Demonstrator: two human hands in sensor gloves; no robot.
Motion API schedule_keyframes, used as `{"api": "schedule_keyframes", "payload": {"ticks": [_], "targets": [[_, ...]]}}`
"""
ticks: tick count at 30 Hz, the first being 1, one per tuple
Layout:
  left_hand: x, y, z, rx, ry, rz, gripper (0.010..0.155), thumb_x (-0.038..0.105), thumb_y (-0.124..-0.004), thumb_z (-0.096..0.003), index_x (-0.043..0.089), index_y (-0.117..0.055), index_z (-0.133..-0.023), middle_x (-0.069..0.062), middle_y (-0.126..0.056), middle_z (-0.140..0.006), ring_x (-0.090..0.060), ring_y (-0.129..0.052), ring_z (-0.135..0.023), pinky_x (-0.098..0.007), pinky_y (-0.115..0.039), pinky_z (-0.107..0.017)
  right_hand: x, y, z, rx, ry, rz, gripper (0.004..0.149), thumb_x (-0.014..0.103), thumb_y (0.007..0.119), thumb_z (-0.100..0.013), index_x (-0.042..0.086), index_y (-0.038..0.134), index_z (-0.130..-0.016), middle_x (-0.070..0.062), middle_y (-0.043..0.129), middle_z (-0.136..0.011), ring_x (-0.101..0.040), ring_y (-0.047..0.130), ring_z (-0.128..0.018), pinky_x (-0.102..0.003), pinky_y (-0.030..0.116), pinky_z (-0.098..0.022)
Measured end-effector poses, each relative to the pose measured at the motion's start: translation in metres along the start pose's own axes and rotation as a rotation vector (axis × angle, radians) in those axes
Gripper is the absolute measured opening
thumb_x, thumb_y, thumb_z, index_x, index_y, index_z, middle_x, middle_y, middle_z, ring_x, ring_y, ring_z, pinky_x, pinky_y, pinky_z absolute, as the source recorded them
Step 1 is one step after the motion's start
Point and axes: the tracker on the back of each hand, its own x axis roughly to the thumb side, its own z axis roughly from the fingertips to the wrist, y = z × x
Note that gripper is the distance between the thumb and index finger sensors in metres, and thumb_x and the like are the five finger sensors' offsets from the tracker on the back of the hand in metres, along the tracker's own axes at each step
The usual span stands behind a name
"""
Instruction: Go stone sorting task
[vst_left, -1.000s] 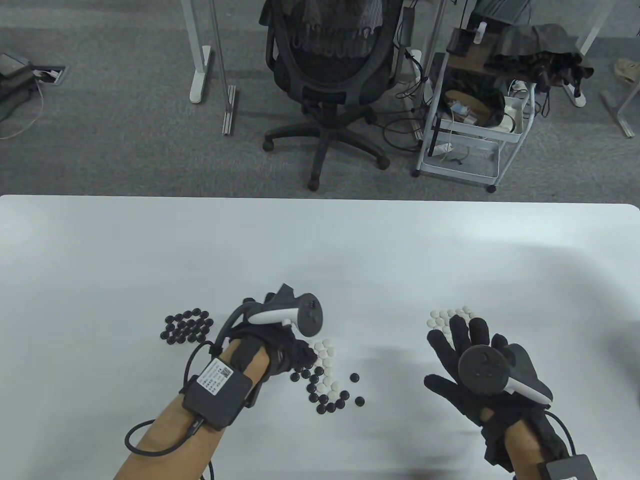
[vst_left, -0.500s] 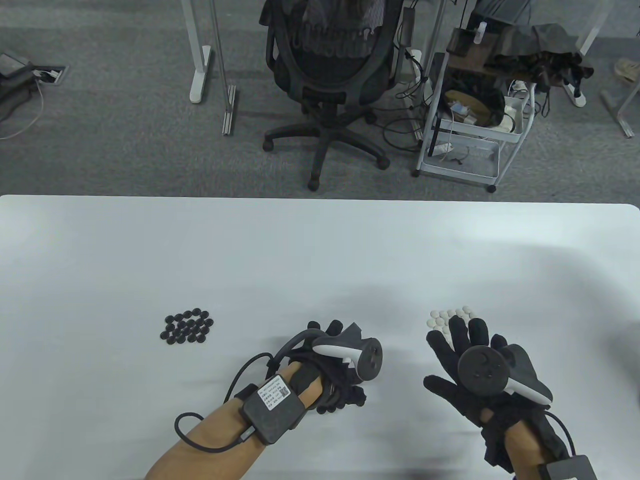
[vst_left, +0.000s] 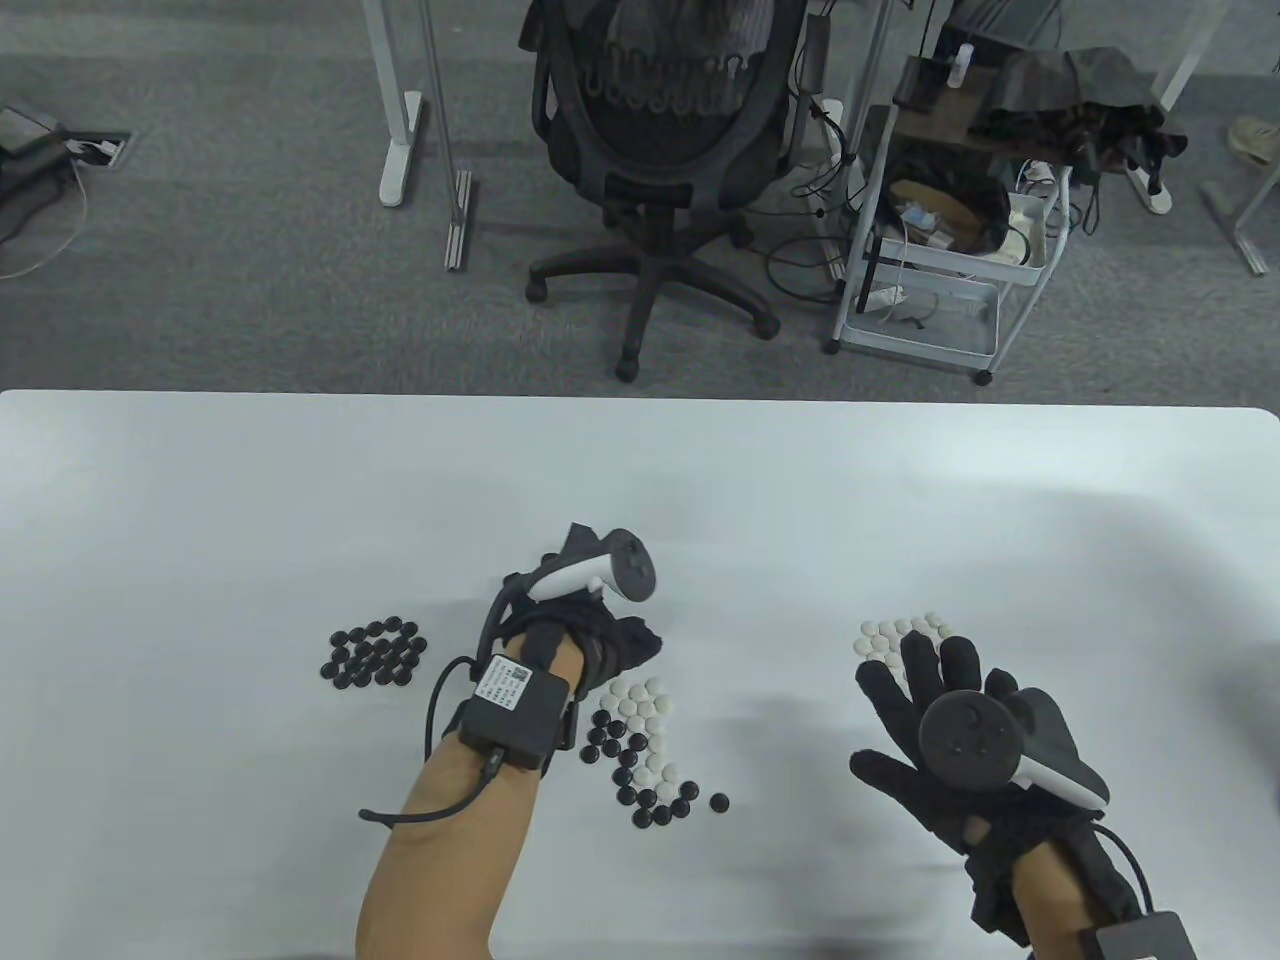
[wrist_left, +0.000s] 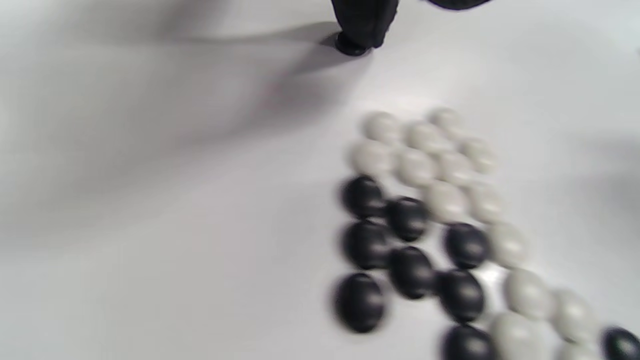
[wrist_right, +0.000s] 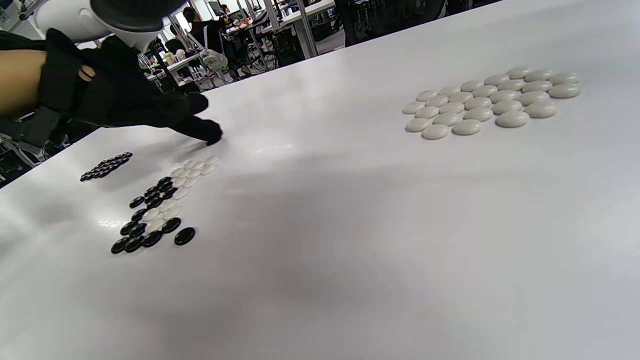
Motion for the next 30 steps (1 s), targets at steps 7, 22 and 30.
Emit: {"api": "schedule_keyframes", "payload": {"ticks": [7, 22, 30], "targets": [[-0.073, 0.001, 0.026, 0.014, 0.147, 0.095, 0.067, 0.051, -0.042, -0.0553, 0.027, -0.060, -0.115, -0.025, 0.012, -0.115, -0.058, 0.018, -0.092, -0.083, 0.002, -0.056, 0.001, 0.001, -0.001, 0.008, 0.002, 0.006, 0.079, 0.054, 0.050, -0.056, 0.012, 0.018, -0.114, -0.031, -0.006, -0.107, -0.058, -0.011, -0.087, -0.080, 0.003, -0.052], [-0.114, -0.006, 0.049, 0.025, 0.287, 0.064, 0.068, 0.050, -0.043, -0.0550, 0.026, -0.061, -0.116, -0.024, 0.012, -0.115, -0.057, 0.018, -0.093, -0.083, 0.003, -0.056, 0.002, 0.002, -0.003, 0.019, 0.014, 0.017, 0.079, 0.054, 0.050, -0.056, 0.012, 0.017, -0.114, -0.031, -0.006, -0.107, -0.058, -0.011, -0.087, -0.080, 0.003, -0.052], [-0.113, -0.003, 0.052, 0.016, 0.335, 0.034, 0.069, 0.050, -0.045, -0.0551, 0.024, -0.062, -0.116, -0.023, 0.011, -0.115, -0.057, 0.018, -0.093, -0.083, 0.003, -0.056, 0.004, 0.001, -0.002, 0.013, 0.010, 0.015, 0.079, 0.054, 0.050, -0.055, 0.012, 0.017, -0.114, -0.031, -0.006, -0.107, -0.058, -0.011, -0.087, -0.080, 0.003, -0.052]]}}
